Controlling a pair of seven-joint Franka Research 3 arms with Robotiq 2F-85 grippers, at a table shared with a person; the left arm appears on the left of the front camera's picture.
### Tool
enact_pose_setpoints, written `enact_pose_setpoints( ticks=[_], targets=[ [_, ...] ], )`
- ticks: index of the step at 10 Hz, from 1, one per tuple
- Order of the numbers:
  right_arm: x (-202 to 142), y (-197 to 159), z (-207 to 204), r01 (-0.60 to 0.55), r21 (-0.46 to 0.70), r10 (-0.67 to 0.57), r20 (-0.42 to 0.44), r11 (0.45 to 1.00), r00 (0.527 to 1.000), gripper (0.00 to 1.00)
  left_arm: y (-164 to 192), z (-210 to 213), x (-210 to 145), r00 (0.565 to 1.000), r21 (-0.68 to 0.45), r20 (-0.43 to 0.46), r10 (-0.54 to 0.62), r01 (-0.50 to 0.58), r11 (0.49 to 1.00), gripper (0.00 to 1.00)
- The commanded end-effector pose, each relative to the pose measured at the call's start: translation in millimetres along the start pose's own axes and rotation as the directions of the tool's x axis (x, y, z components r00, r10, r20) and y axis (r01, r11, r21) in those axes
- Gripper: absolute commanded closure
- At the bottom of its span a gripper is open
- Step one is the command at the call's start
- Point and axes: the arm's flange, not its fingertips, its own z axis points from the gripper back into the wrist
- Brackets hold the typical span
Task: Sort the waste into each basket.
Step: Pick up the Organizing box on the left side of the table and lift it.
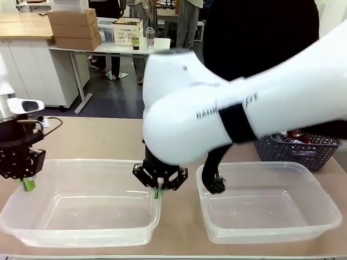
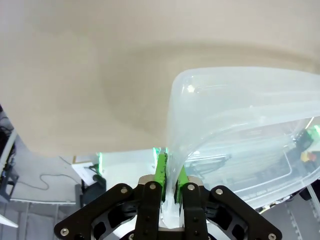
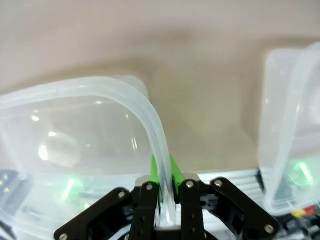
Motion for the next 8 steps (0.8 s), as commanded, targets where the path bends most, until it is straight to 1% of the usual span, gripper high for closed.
enact_pose_setpoints(
  ticks=[1, 2, 3, 4, 5, 6, 8],
  targets=[
    [4.7, 4.1, 57.2, -0.023, -0.111, 0.019, -0.037, 0.994, 0.999, 1.00, 3.3, 34.8, -34.1, 0.999, -0.037, 0.005, 0.054, -0.054, 0.998, 1.00],
    [1.8, 7.8, 87.8, -0.041, -0.133, 0.034, -0.052, 0.990, 0.998, 1.00, -2.3, 71.5, -35.2, 0.999, -0.056, 0.006, 0.049, -0.049, 0.997, 1.00],
    [-3.0, 6.9, 109.9, -0.057, -0.154, 0.044, -0.082, 0.986, 0.996, 1.00, -7.3, 102.8, -38.0, 0.999, -0.097, 0.004, 0.039, -0.039, 0.995, 1.00],
    [-5.7, 2.8, 129.8, -0.077, -0.157, 0.060, -0.108, 0.985, 0.992, 1.00, -13.4, 128.9, -44.3, 0.998, -0.136, 0.046, 0.046, -0.039, 0.990, 1.00],
    [-7.7, -3.4, 138.2, -0.077, -0.151, 0.059, -0.119, 0.986, 0.991, 1.00, -16.7, 145.9, -49.1, 0.995, -0.191, 0.089, 0.052, -0.034, 0.981, 1.00],
    [-14.0, 11.9, 122.4, -0.041, -0.093, 0.035, -0.069, 0.995, 0.997, 1.00, -17.6, 100.0, -50.3, 1.000, -0.098, 0.024, 0.006, -0.004, 0.995, 1.00],
    [-14.0, 11.9, 122.4, -0.041, -0.093, 0.035, -0.069, 0.995, 0.997, 1.00, -17.6, 100.0, -50.3, 1.000, -0.098, 0.024, 0.006, -0.004, 0.995, 1.00]
  ],
)
